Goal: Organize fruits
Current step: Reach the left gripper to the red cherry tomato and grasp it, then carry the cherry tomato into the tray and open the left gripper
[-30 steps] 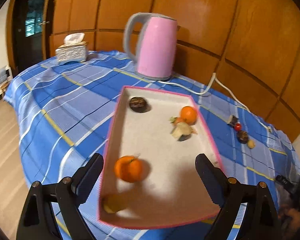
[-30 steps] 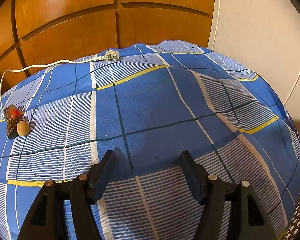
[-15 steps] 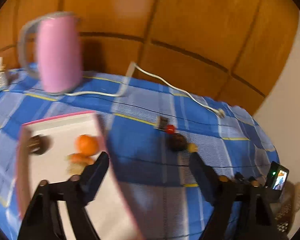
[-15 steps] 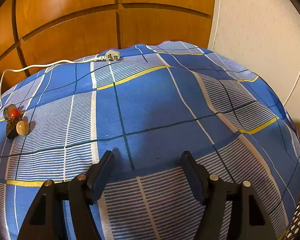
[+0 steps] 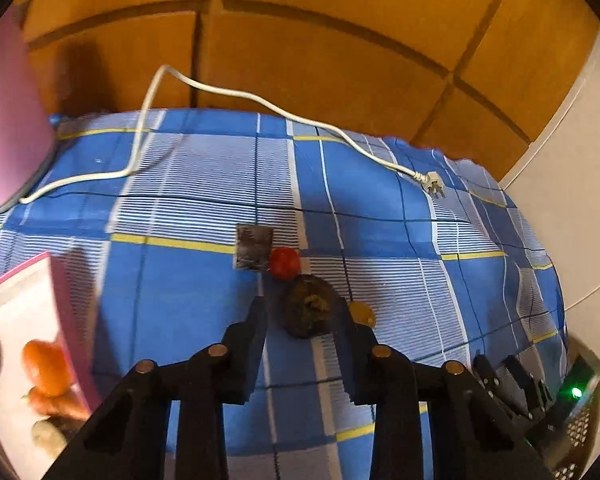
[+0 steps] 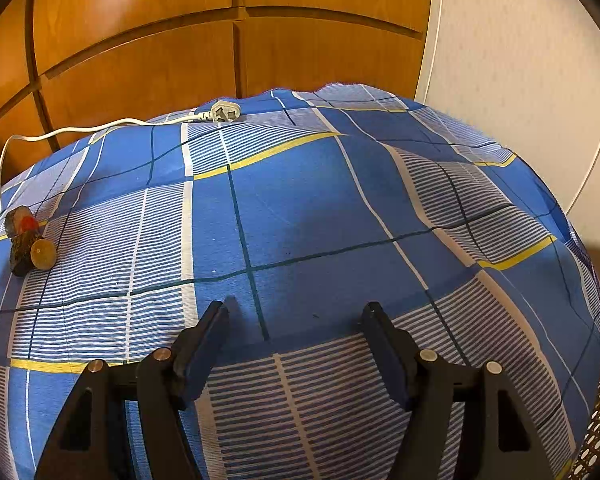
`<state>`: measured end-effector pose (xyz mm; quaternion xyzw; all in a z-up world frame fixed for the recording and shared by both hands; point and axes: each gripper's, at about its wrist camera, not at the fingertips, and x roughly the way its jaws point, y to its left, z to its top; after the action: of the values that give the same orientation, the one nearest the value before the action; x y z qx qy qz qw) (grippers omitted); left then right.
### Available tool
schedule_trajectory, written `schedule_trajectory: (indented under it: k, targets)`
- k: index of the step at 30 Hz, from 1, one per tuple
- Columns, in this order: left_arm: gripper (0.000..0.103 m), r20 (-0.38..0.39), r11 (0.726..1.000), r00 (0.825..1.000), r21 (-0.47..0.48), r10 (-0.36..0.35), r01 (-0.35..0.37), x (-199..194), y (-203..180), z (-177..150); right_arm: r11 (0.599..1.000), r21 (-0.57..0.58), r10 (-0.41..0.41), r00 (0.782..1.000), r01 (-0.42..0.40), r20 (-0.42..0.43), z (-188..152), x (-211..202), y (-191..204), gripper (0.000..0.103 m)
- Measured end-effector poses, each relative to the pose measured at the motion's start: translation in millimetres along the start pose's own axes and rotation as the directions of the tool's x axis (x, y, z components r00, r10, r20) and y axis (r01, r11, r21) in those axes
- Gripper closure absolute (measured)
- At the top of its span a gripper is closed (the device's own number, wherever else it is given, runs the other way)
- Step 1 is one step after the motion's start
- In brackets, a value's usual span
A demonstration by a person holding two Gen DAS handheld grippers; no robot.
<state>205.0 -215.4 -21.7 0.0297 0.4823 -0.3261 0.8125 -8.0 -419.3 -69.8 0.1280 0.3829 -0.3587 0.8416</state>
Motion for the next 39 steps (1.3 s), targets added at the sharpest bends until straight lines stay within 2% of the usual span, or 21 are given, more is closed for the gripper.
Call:
schedule_trajectory:
  k: [3,14,19,22,23,24,27,30,36,39]
  targets:
    - [0.070,-0.045,0.999,0.999,-0.041,-0.023,0.021,18,0,7,1.000,0.000,-0.001,1.000,0.001,0.001,0,0,0,0.032]
    - [0.070,-0.078,0.993,0.997,-0.120,0.012,-0.021,57,7,31,1.000,-0.003,-0.003,1.000,0.003,0.002,-1,0,0,0.032]
    - [0.069,-0.102,0.992,0.994,-0.112,0.046,-0.057,76,10,36,1.000,-0.003,-0.003,1.000,0.003,0.003,-1,0,0,0.032]
    - [0.069,-0.093,0.996,0.994,-0.051,0.064,-0.069,76,2,36,1.000,-0.002,-0.002,1.000,0.002,0.003,-1,0,0,0.032]
    - [0.071,-0.091,0.997,0.993,-0.034,0.071,-0.074,76,-1,35,1.000,-0.002,-0.002,1.000,0.002,0.003,-1,0,0,0.032]
    - [0.078,-0.083,0.997,0.994,-0.018,0.074,-0.076,76,-3,34,1.000,-0.003,-0.002,1.000,0.002,0.003,-1,0,0,0.032]
    - [0.078,-0.069,0.998,0.995,-0.014,0.067,-0.068,74,-2,31,1.000,-0.003,-0.003,1.000,0.003,0.003,-1,-1,-1,0.032]
    - [0.079,-0.043,0.998,0.999,-0.057,0.027,-0.030,61,6,28,1.000,-0.003,-0.004,1.000,0.004,0.004,-1,0,-1,0.032]
    - [0.078,0.054,0.994,0.998,-0.099,-0.033,0.038,1,18,10,1.000,-0.002,-0.004,1.000,0.004,0.003,-1,0,-1,0.032]
    - [0.078,0.113,0.988,0.993,-0.150,-0.016,0.033,-35,31,-7,1.000,-0.002,-0.005,1.000,0.005,0.003,-1,-1,0,0.032]
